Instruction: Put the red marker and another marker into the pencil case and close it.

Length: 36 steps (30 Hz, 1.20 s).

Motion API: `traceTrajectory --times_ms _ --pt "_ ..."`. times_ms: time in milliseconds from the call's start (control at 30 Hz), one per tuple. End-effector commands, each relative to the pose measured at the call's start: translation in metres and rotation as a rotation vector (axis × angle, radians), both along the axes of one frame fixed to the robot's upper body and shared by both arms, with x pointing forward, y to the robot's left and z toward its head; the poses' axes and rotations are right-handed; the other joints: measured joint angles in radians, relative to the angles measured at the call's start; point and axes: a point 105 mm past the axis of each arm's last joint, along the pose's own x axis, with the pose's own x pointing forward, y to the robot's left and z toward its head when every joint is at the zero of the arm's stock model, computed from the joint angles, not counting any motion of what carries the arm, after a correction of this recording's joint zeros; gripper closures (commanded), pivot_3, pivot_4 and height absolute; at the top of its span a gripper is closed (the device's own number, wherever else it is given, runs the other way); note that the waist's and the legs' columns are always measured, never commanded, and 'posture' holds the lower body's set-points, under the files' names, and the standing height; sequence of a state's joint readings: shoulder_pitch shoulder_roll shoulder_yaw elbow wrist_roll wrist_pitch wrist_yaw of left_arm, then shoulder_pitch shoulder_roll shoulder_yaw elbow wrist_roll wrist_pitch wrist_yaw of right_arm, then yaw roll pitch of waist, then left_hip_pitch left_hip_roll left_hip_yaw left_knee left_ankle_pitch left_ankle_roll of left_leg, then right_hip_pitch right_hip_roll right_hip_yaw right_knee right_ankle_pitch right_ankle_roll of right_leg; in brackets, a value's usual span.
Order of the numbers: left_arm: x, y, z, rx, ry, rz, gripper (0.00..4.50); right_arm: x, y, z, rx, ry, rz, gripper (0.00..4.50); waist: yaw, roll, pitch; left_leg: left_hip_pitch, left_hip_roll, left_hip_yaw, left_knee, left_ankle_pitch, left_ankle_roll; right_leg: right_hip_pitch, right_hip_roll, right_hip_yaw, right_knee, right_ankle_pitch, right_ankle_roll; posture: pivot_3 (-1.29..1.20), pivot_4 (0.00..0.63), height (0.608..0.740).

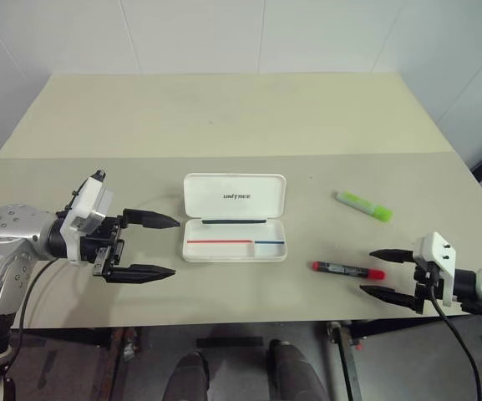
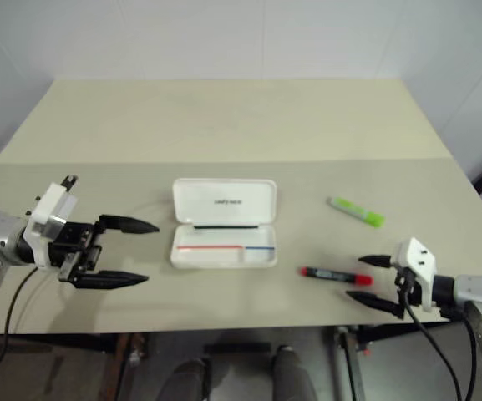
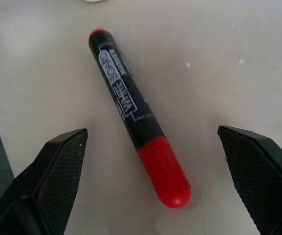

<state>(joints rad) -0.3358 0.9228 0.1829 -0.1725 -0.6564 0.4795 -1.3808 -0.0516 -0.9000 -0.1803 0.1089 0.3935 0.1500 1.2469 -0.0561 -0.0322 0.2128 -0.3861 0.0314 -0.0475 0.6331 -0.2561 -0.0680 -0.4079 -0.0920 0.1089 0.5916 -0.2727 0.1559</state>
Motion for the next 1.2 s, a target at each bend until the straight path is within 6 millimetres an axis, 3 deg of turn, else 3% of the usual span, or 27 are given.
traceTrajectory --times_ms 33,133,233,533,733,900,1067,1200 --pt "0.004 0.002 0.009 0.023 -0.080 -0.018 0.01 0.007 0.001 0.002 -0.006 -0.023 0.028 0.00 -0.001 0.000 0.000 0.000 0.000 0.000 0.000 0.000 0.000 0.000 0.000 0.000 0.000 0.000 0.000 0.00 0.150 0.740" --pt "0.006 0.004 0.009 0.033 -0.087 -0.022 0.01 0.011 0.006 -0.003 0.000 -0.019 0.051 0.00 0.000 0.000 0.000 0.000 0.000 0.000 -0.001 0.000 0.000 0.000 0.000 0.000 0.000 0.001 0.003 0.00 0.150 0.740" --pt "0.009 0.008 0.012 0.045 -0.103 -0.015 0.00 0.009 0.015 -0.006 0.030 -0.009 0.090 0.63 0.000 0.000 0.000 0.000 0.000 0.000 -0.002 0.000 0.000 0.000 0.000 0.000 0.001 0.003 0.006 0.00 0.150 0.740" --pt "0.015 0.014 0.010 0.058 -0.118 0.004 0.00 0.009 0.021 0.000 0.039 -0.047 0.113 3.85 0.000 0.000 0.000 0.000 0.000 0.000 -0.002 -0.001 -0.001 -0.001 0.000 0.000 0.001 0.004 0.008 0.00 0.150 0.740" --pt "0.022 0.017 0.007 0.055 -0.141 0.028 0.00 0.015 0.024 0.014 0.025 -0.116 0.091 3.90 0.000 0.000 0.000 0.000 0.000 0.000 -0.001 -0.001 -0.001 -0.001 0.000 0.000 0.002 0.004 0.008 0.00 0.150 0.740" --pt "0.024 0.032 -0.002 0.077 -0.154 0.078 0.00 0.021 0.033 0.046 0.022 -0.219 0.123 3.90 -0.002 0.001 0.000 0.000 0.000 0.000 -0.001 -0.001 -0.001 -0.001 0.000 0.000 0.002 0.004 0.008 0.00 0.150 0.740" --pt "0.027 0.051 -0.013 0.110 -0.171 0.142 0.00 0.027 0.072 0.086 0.053 -0.331 0.251 3.90 -0.002 0.001 0.000 0.000 0.000 0.000 -0.002 -0.001 -0.001 -0.002 0.000 0.000 0.004 0.004 0.008 0.00 0.150 0.740" --pt "0.029 0.058 -0.021 0.131 -0.172 0.172 0.00 0.029 0.107 0.094 0.093 -0.346 0.350 3.90 0.000 0.000 0.000 0.000 0.001 -0.001 -0.002 -0.001 -0.001 -0.002 0.000 -0.001 0.004 0.004 0.008 0.00 0.150 0.740"
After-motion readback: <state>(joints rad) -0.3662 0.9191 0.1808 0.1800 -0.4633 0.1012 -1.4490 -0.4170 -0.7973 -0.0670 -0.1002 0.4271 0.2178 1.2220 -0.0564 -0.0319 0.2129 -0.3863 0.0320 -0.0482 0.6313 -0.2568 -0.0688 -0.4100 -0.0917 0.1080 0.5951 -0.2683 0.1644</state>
